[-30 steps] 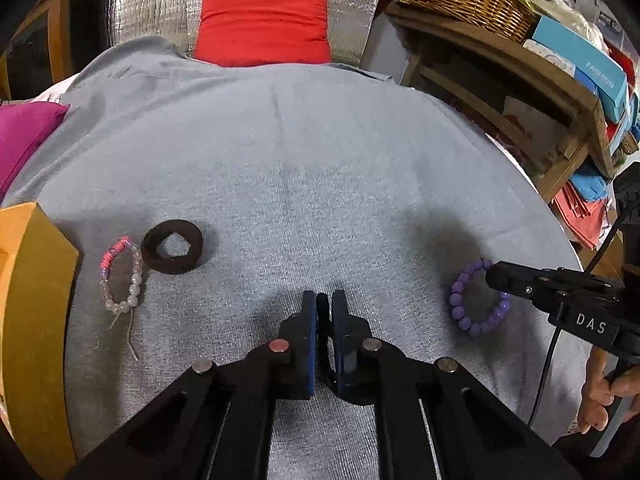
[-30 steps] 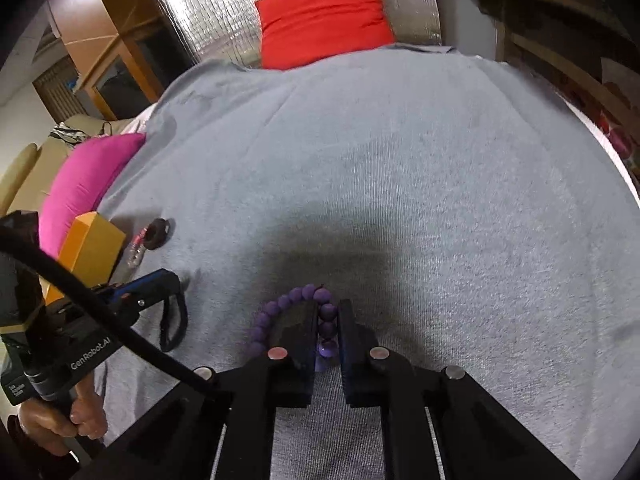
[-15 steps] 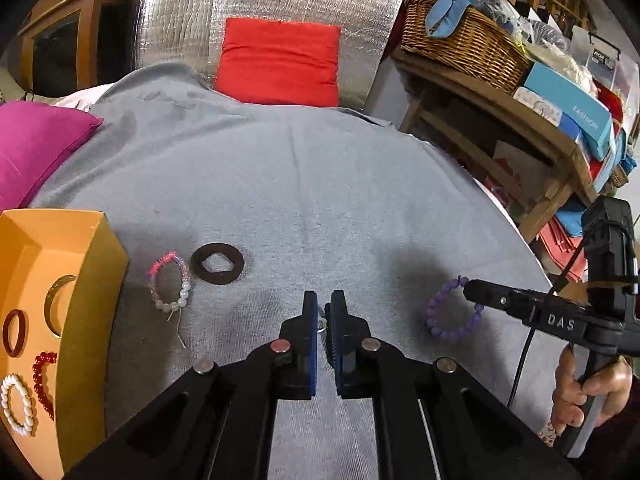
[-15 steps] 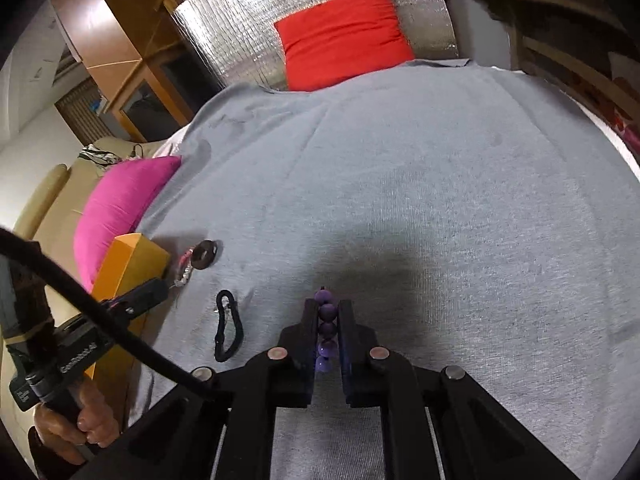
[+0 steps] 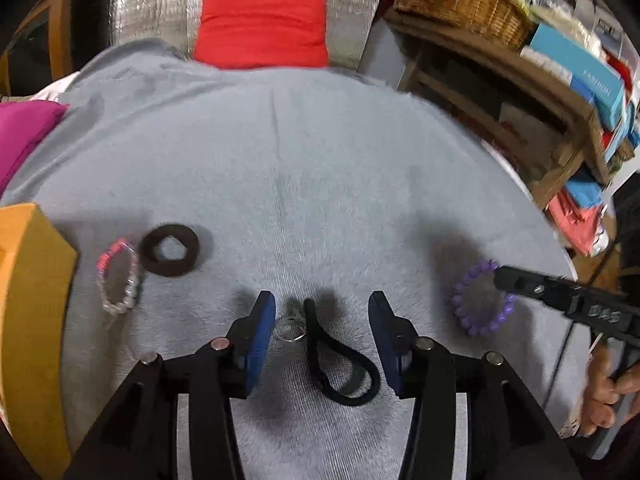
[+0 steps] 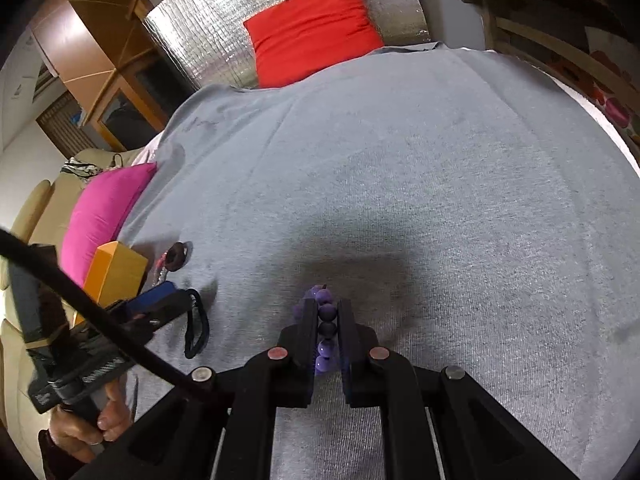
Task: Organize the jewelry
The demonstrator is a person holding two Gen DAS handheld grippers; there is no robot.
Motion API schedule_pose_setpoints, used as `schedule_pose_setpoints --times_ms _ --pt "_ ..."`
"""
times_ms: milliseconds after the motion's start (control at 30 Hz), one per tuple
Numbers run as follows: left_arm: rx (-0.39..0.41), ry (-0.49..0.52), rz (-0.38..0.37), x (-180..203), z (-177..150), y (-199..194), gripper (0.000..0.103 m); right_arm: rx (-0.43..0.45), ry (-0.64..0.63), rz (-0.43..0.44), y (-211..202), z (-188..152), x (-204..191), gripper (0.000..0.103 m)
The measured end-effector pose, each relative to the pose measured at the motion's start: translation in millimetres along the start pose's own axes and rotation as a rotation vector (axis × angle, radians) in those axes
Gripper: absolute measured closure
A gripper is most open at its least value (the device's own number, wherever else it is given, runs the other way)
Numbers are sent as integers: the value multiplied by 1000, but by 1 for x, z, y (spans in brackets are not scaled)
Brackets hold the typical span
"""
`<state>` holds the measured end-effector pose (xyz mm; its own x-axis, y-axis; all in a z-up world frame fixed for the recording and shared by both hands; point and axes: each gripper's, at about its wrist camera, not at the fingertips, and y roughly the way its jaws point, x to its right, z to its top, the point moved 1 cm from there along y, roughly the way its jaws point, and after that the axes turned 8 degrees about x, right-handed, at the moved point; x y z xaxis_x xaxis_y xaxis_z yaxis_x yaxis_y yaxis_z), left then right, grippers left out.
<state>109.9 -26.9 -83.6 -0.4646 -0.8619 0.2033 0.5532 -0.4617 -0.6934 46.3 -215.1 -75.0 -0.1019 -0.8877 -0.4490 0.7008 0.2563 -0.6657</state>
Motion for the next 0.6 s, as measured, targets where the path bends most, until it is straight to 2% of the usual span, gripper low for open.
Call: schedule_pose_setpoints --times_ms 33,100,133,167,433,600 --pt "-23 4 3 1 -3 6 57 -5 -4 3 1 0 -1 92" --pt "-36 28 40 2 -5 11 79 -9 -18 5 3 0 -5 92" --pt "-30 38 52 1 -5 10 84 -8 -23 4 3 0 -6 92" --pt "-31 30 43 -1 -5 9 94 -7 -29 6 3 0 -8 92" --pt "77 -15 29 -10 2 -33 95 36 -56 63 -6 1 -25 92" --pt "185 -53 20 -16 6 -94 95 71 -92 100 -15 -1 -47 92"
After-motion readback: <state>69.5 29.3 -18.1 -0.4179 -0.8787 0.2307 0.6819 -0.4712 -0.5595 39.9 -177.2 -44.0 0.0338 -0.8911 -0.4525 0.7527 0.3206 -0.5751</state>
